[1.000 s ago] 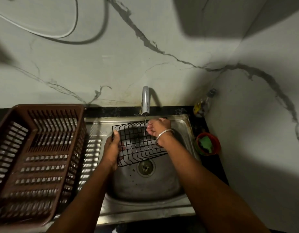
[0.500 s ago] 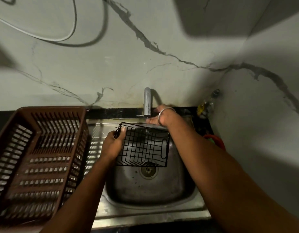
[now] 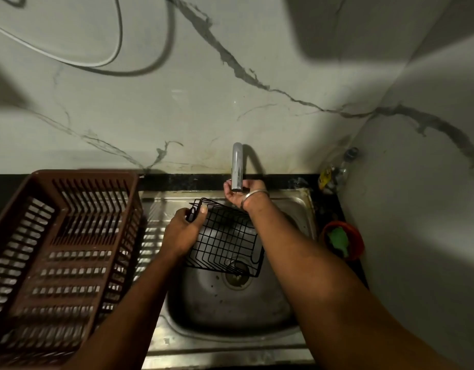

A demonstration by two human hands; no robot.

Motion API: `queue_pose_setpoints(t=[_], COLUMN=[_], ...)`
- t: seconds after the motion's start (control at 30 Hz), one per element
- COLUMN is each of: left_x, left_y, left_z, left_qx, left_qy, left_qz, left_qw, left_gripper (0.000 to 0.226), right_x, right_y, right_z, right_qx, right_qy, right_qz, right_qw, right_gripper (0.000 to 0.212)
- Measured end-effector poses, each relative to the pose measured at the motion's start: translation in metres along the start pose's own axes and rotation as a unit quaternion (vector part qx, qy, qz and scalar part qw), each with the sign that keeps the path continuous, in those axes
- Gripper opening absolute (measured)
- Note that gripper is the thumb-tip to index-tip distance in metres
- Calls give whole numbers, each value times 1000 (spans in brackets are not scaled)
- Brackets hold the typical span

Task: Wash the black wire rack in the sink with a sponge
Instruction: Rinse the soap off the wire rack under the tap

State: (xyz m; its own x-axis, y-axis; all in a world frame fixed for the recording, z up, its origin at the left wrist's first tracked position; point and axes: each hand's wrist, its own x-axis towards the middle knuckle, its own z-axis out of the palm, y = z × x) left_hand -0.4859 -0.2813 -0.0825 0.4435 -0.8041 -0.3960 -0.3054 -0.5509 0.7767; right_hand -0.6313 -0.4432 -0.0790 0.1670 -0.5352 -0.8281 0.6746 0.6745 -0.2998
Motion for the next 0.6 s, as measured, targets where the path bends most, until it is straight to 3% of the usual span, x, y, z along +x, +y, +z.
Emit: queue_pose_setpoints(t=[0.07, 0.17, 0.27, 0.37, 0.47, 0.53, 0.6], left_x=[-1, -3, -6, -11, -12, -19, -27], left_y=[4, 9, 14, 18, 17, 21, 29], left_z=[2, 5, 8, 8, 6, 4, 4], left_qx=[23, 28, 31, 39, 61, 79, 98], left_qy=[-1, -7, -8, -20, -29, -40, -46], left_qz=[6, 10, 27, 42, 67, 88, 111], left_qw=[1000, 1000, 999, 998, 995, 992, 988], left_gripper=[108, 112, 107, 105, 111, 103, 91], right_x=[-2, -5, -6, -3, -5, -12, -15], right_y=[-4, -9, -11, -12, -11, -8, -4], right_z=[-5, -13, -26, -49, -76, -90, -99], right_qx=[48, 83, 34, -177, -421, -479, -478], right_qy=[-13, -37, -38, -23, 4, -8, 0], right_qz=[11, 8, -33, -113, -234, -239, -211], right_qw=[999, 996, 998, 977, 876, 844, 853], right_gripper=[44, 34, 25, 12, 11, 13, 16])
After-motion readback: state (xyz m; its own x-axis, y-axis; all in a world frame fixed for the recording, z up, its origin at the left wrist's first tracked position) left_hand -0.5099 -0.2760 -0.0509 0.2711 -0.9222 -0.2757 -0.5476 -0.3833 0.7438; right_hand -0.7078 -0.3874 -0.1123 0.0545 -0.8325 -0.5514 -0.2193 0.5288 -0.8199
